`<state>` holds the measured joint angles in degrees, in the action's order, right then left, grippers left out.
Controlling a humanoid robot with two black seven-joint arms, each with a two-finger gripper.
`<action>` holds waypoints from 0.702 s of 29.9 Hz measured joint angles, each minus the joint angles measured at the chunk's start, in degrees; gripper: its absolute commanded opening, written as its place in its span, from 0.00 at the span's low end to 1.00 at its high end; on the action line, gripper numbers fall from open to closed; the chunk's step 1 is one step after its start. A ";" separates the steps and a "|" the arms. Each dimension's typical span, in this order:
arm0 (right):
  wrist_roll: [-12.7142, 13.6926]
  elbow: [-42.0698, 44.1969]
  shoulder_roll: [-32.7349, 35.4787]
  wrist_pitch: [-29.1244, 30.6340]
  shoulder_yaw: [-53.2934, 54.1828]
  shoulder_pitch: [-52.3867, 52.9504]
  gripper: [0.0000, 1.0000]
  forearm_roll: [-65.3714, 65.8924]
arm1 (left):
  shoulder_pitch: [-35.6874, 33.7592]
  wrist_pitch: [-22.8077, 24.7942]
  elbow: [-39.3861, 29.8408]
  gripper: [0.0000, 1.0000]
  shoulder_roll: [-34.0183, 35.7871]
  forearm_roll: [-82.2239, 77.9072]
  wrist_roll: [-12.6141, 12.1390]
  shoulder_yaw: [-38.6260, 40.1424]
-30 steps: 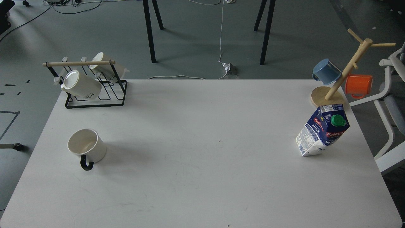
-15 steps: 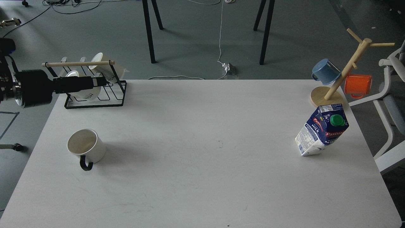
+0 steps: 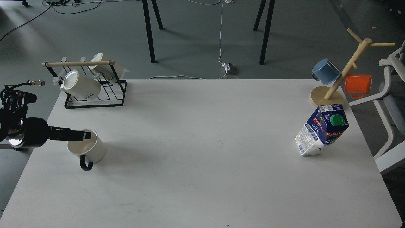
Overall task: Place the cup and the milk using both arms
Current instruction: 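Reach the left gripper toward the white mug with black handle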
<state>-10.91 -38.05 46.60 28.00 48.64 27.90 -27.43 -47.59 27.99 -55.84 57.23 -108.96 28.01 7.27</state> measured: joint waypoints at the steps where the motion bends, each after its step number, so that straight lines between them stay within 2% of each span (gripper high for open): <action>1: 0.00 0.02 -0.01 0.00 0.00 -0.01 0.99 0.00 | -0.16 0.00 0.31 1.00 0.17 1.77 0.00 1.13; 6: 0.00 0.08 -0.08 0.00 -0.01 -0.12 0.99 0.00 | -0.50 0.00 3.28 0.95 0.89 9.13 0.00 3.93; 9: -0.06 -0.03 -0.35 0.00 -0.10 -0.13 0.99 0.00 | -0.85 0.00 4.55 0.80 0.91 10.09 -0.01 4.19; 10: -0.07 -0.04 -0.45 0.00 -0.10 -0.13 0.99 0.00 | -1.04 0.00 5.08 0.79 0.91 10.21 -0.01 4.21; 18: -0.08 0.02 -0.62 0.00 0.05 -0.71 0.99 0.00 | -1.62 0.00 13.29 0.87 -1.23 10.09 -0.02 4.57; 21: -0.08 -0.01 -0.64 0.00 0.05 -0.79 0.99 0.00 | -1.63 0.00 15.27 0.98 -3.18 9.85 -0.02 4.12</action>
<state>-10.99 -38.05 45.96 28.00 48.69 27.11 -27.43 -49.21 28.00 -40.58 54.05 -99.11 28.00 11.38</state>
